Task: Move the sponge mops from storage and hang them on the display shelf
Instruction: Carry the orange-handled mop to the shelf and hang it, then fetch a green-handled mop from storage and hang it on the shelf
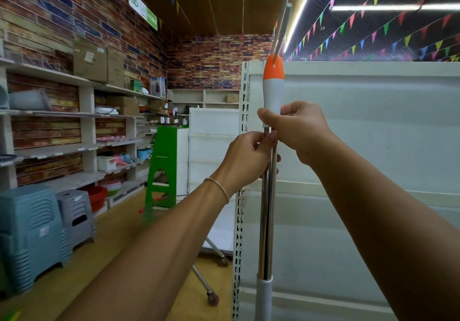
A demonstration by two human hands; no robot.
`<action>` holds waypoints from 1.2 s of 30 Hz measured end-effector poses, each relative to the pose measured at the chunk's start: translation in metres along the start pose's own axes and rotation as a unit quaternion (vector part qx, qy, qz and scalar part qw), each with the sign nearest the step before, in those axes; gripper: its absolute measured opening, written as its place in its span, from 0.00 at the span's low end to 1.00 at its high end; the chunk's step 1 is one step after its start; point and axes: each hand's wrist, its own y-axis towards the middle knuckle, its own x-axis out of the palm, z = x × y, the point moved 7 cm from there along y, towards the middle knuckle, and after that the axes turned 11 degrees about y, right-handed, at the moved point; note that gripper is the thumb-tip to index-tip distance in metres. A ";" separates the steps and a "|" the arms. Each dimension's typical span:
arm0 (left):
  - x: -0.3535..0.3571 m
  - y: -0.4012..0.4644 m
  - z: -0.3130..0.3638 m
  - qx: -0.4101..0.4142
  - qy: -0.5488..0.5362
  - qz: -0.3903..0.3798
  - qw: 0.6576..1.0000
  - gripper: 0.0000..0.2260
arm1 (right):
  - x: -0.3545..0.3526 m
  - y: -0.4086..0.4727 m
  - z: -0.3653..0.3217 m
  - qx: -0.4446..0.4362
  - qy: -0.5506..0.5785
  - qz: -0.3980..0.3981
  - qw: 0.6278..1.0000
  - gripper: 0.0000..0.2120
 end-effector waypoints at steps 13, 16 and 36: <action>0.011 0.028 -0.024 -0.073 0.023 0.017 0.997 0.14 | 0.005 0.035 0.035 0.023 -0.012 0.015 1.000 0.14; 0.013 0.023 -0.026 -0.084 0.036 0.031 0.995 0.14 | 0.005 0.035 0.041 0.015 0.003 0.024 1.000 0.14; -0.221 -0.177 -0.227 -0.271 0.144 0.030 0.951 0.12 | 0.245 -0.134 0.124 -0.145 -0.078 -0.115 0.980 0.12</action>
